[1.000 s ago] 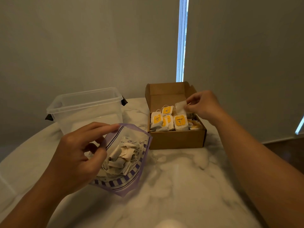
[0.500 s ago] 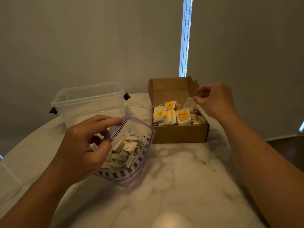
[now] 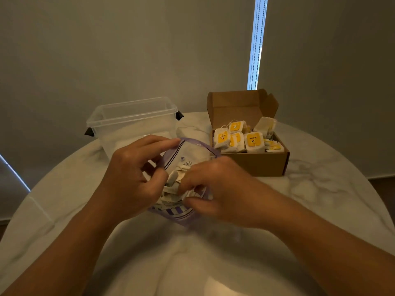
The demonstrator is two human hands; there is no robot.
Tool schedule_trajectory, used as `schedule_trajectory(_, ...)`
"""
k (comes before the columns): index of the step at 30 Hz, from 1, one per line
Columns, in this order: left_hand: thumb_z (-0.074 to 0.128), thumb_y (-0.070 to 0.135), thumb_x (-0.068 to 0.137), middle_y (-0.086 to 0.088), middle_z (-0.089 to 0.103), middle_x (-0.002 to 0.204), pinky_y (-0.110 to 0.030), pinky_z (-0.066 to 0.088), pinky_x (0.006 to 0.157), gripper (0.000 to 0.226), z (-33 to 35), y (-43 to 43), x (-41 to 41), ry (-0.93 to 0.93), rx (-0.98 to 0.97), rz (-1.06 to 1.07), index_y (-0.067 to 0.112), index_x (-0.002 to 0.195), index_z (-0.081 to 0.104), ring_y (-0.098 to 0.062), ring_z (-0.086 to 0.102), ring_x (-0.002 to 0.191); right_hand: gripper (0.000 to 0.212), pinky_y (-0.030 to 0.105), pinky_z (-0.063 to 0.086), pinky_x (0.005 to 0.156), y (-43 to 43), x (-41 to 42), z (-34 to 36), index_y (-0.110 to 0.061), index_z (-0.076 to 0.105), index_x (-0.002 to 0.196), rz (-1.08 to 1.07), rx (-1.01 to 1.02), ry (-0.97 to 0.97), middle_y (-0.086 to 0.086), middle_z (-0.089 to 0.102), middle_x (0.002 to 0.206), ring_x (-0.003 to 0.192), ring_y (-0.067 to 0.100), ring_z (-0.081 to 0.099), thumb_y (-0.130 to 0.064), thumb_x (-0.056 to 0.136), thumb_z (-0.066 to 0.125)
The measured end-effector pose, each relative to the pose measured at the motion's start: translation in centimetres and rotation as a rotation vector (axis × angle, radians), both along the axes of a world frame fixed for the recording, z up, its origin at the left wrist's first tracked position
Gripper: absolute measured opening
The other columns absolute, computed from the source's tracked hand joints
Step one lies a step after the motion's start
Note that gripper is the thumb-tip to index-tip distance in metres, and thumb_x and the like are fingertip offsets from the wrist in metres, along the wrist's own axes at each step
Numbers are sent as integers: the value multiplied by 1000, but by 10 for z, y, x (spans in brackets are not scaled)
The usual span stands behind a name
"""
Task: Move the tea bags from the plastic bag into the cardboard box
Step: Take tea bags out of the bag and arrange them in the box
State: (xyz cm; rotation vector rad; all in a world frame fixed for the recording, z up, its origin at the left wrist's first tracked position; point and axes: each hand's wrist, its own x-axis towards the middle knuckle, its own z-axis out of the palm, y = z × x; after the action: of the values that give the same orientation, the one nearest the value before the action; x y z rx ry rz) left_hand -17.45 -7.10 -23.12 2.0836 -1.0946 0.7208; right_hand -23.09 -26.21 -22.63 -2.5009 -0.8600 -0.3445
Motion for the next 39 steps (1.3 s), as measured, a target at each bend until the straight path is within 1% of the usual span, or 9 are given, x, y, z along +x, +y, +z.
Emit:
schedule_trajectory(4, 46, 25, 85, 2, 64, 113, -16, 53, 62, 48, 0, -2, -2, -3, -4, -4, 9, 126, 63, -11, 62, 89, 36, 27, 48, 86, 18, 18, -13, -20, 61, 127, -106, -232, -14, 4, 60, 127, 112, 22, 59, -15, 92, 64)
schedule_trajectory(9, 52, 13, 85, 1, 65, 113, -16, 53, 61, 42, 0, -5, -4, -16, 1, 5, 10, 125, 64, -11, 61, 85, 32, 29, 44, 73, 14, 33, -15, -13, 61, 120, -277, -373, 16, 9, 58, 109, 99, 24, 60, -4, 90, 60)
schedule_trajectory(12, 50, 16, 85, 2, 65, 113, -14, 52, 61, 43, -1, -5, -5, -9, 7, -12, 11, 125, 64, -11, 61, 85, 25, 32, 49, 72, 12, 34, -16, -14, 63, 113, -285, -378, 26, 8, 55, 95, 92, 25, 61, -5, 91, 58)
schedule_trajectory(15, 51, 12, 85, 3, 65, 112, -17, 52, 59, 42, -1, -5, -5, 3, -4, -24, 11, 125, 64, -11, 61, 84, 29, 33, 53, 77, 14, 34, -19, -18, 62, 121, -267, -386, 27, 8, 62, 112, 98, 27, 63, -10, 93, 58)
schedule_trajectory(19, 54, 1, 81, 3, 65, 112, -23, 54, 58, 46, -1, -5, -4, 0, -3, -11, 11, 125, 64, -13, 62, 84, 23, 30, 41, 66, 15, 29, -21, -21, 67, 116, -202, -401, -36, 6, 63, 109, 98, 25, 61, -19, 96, 54)
schedule_trajectory(23, 54, 2, 81, 2, 65, 112, -24, 54, 58, 46, -2, -4, -3, -6, 2, -13, 11, 125, 64, -13, 62, 85, 21, 32, 47, 67, 15, 28, -23, -21, 70, 110, -161, -406, -62, 5, 63, 107, 98, 25, 60, -17, 94, 57)
schedule_trajectory(26, 54, 2, 81, 3, 65, 111, -22, 54, 59, 46, -2, -4, -3, -4, -5, -18, 11, 125, 64, -12, 61, 86, 20, 30, 41, 65, 16, 27, -26, -16, 68, 108, -163, -374, -83, 6, 62, 104, 95, 23, 59, -25, 96, 55)
schedule_trajectory(34, 56, 1, 82, 4, 66, 113, -20, 54, 59, 46, -3, -4, -1, -15, -7, -17, 13, 126, 63, -12, 62, 86, 27, 29, 34, 70, 20, 20, -23, -20, 67, 113, -102, -381, -163, 3, 62, 108, 99, 21, 54, -36, 95, 56)
schedule_trajectory(39, 56, 2, 82, 4, 65, 114, -16, 53, 59, 46, -4, -3, -1, -16, -5, -10, 13, 126, 63, -11, 61, 87, 29, 29, 27, 76, 19, 16, -22, -17, 65, 118, -72, -443, -57, 4, 52, 114, 95, 17, 36, -31, 95, 56)
